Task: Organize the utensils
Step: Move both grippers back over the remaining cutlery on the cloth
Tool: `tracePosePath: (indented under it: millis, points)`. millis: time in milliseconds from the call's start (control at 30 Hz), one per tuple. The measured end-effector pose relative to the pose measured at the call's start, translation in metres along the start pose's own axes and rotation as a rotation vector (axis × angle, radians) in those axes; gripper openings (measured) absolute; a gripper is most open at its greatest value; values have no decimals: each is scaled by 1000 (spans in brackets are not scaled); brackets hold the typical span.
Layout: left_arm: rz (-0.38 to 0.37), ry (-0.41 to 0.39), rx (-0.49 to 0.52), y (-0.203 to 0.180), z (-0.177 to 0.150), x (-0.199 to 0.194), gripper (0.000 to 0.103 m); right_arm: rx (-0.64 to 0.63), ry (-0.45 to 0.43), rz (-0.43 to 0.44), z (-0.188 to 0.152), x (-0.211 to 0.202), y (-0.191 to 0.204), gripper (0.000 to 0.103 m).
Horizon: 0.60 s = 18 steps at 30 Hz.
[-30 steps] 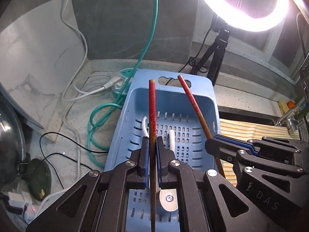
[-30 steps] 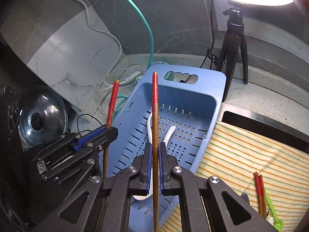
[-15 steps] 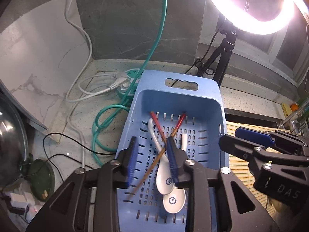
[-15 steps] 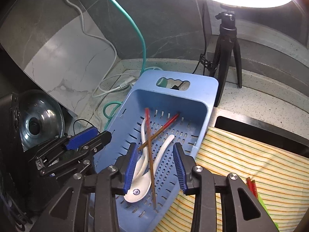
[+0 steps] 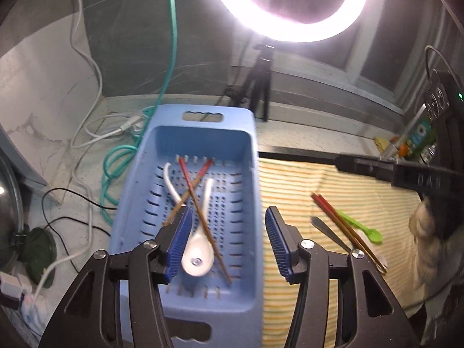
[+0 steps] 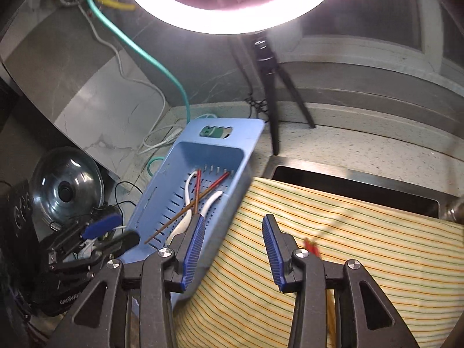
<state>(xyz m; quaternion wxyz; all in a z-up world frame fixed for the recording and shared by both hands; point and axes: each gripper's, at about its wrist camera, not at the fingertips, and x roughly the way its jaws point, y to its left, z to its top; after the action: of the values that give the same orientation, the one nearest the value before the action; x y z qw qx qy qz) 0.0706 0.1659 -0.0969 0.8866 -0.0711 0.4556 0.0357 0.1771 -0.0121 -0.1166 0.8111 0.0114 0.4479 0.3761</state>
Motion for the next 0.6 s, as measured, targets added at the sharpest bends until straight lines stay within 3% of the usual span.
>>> tracePosePath:
  millis: [100,167,600]
  points:
    - [-23,12,36,-21,-16,-5,53,31,-30,2,-8,-24,-26,41]
    - [-45,23,54,-34,-27,-8,53,43,-26,-9,-14,-37,-43,49]
    - [-116,87,94,-110,-85,-7,53,27,105,-39,-59,-72,-96,49]
